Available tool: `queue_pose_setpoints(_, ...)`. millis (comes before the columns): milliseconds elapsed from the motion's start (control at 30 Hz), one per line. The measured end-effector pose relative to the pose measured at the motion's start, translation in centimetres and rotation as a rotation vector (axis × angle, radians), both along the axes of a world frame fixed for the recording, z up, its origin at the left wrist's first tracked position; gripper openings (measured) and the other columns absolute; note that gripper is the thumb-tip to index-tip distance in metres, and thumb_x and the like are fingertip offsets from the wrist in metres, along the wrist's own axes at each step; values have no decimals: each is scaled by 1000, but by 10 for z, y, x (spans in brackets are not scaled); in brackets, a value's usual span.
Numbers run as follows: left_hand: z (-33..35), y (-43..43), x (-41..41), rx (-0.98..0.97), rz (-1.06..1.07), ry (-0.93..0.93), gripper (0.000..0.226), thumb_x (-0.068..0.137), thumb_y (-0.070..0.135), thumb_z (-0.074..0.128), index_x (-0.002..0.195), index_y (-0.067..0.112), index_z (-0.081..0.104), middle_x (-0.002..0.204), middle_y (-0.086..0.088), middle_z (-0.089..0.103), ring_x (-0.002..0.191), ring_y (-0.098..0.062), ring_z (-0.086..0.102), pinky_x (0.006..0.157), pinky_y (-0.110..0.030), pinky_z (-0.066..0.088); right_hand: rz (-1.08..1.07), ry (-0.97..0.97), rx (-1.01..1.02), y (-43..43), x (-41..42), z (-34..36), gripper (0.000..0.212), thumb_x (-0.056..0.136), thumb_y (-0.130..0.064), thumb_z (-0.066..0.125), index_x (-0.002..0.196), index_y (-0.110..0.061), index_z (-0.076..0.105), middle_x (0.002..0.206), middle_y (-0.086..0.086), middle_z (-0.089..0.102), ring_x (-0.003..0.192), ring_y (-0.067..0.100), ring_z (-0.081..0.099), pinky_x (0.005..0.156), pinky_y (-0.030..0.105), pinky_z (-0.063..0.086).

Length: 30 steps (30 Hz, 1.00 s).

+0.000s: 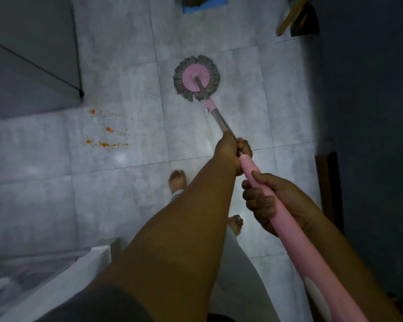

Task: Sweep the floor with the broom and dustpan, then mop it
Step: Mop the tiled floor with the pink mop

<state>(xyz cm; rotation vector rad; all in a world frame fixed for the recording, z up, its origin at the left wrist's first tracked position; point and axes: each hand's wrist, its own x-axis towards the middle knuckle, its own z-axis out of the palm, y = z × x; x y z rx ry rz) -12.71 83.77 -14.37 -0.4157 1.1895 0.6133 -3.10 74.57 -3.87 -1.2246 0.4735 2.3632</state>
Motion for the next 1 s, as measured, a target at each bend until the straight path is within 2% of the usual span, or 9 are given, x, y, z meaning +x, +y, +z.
queue_pose_setpoints(133, -3, -1, -60, -19, 125, 32, 49, 99, 53, 46, 71, 13, 43, 44, 5, 39, 31, -4, 34, 33, -10, 29, 147, 30, -18, 15, -46, -3, 21, 86, -28, 57, 84, -7, 52, 53, 0, 46, 33, 8, 42, 30, 18, 38)
queue_pose_setpoints(333, -13, 28, -158, -5, 267, 81, 56, 98, 59, 43, 65, 14, 40, 41, 5, 36, 30, -5, 33, 31, -12, 28, 337, 63, 30, 63, -130, -17, 19, 82, -27, 57, 81, -9, 52, 51, -1, 46, 32, 6, 41, 30, 16, 36)
queue_pose_setpoints(633, -34, 104, -275, 16, 419, 99, 57, 99, 58, 41, 63, 15, 38, 38, 5, 34, 29, -7, 31, 32, -12, 26, 514, 65, 61, 158, -239, -43, 19, 80, -27, 60, 81, -10, 49, 50, -2, 44, 32, 5, 40, 30, 16, 36)
queue_pose_setpoints(833, -36, 147, -312, 18, 493, 78, 55, 99, 57, 43, 62, 17, 37, 38, 6, 33, 26, -5, 31, 31, -9, 23, 613, 67, 108, 210, -274, -48, 19, 77, -28, 58, 78, -12, 48, 50, -5, 40, 32, 3, 38, 29, 15, 34)
queue_pose_setpoints(1000, -32, 153, -297, 12, 541, 62, 56, 99, 59, 42, 61, 18, 34, 37, 6, 31, 25, -5, 30, 29, -9, 22, 605, 33, 90, 217, -260, -47, 25, 94, -29, 50, 77, -12, 47, 55, -6, 36, 32, 3, 37, 29, 15, 33)
